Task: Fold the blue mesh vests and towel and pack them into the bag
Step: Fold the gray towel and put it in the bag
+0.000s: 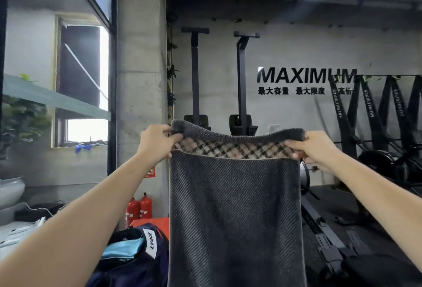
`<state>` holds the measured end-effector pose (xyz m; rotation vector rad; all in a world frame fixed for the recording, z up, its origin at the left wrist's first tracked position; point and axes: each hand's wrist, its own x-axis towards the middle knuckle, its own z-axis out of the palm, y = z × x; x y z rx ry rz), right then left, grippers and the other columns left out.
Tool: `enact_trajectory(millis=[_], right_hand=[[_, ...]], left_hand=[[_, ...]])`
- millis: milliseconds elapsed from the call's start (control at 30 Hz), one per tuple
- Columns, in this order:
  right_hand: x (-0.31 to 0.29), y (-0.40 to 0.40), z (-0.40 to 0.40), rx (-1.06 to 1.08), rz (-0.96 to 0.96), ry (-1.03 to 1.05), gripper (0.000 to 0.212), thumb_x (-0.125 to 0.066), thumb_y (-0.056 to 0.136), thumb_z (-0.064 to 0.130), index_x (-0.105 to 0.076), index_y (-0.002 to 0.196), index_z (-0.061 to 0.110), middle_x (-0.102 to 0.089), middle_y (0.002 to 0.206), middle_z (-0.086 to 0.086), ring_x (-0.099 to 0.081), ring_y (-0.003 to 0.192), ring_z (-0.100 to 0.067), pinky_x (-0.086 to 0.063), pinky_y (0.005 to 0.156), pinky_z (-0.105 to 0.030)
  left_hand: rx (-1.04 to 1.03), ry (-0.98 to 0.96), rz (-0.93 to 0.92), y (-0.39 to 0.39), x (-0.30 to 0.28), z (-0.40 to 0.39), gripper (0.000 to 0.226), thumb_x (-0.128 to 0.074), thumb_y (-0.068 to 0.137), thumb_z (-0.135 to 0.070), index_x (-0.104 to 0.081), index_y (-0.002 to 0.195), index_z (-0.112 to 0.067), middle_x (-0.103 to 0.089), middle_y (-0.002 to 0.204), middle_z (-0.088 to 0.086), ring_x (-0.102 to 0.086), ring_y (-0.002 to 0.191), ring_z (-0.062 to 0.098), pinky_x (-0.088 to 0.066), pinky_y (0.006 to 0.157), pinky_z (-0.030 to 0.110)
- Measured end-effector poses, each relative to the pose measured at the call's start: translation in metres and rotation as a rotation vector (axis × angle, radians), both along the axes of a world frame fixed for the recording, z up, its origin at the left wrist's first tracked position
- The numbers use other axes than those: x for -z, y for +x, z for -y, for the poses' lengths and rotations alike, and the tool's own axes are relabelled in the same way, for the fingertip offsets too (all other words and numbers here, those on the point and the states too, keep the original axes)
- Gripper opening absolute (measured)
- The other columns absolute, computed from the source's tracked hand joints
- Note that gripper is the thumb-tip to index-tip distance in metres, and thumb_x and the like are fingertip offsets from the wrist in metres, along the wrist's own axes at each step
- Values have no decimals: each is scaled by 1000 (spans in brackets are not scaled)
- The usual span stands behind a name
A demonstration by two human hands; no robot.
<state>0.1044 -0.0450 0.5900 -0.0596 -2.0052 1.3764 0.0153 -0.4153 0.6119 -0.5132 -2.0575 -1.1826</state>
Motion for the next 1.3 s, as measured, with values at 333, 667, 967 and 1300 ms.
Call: enact_trajectory(millis=[333, 667, 967, 1300], right_hand=[[79, -133, -13, -67, 128, -106, 16, -59, 99, 9, -64, 114, 7, -72, 102, -10, -75, 76, -23, -57, 47, -24], [285, -275, -26, -68, 514, -90, 9, -61, 96, 3, -65, 98, -5, -70, 87, -27, -74, 74, -34, -58, 48, -32], [387, -385, -49, 48, 558, -85, 11, -65, 92, 13, -71, 83, 13, -75, 78, -11, -75, 70, -25, -62, 66, -43], [402, -513, -57, 57, 652, 78, 13, -63, 92, 5, -67, 85, -5, -73, 70, -14, -68, 56, -19, -56, 47, -25]], left_hand=[[-54, -168, 241, -114, 82, -31, 17, -66, 87, -14, -64, 71, -9, -67, 63, 2, -66, 49, 5, -56, 52, 22], [-119, -421, 579, -252, 288, -56, 34, -62, 92, -28, -56, 61, -15, -68, 70, 9, -65, 77, 31, -50, 73, 37], [-233, -382, 722, -356, 379, -90, 31, -62, 92, -24, -60, 67, -5, -50, 57, 2, -50, 59, 22, -29, 52, 32], [-495, -322, 761, -486, 410, -101, 22, -62, 86, -11, -54, 67, -4, -64, 81, 16, -65, 82, 36, -44, 64, 32]])
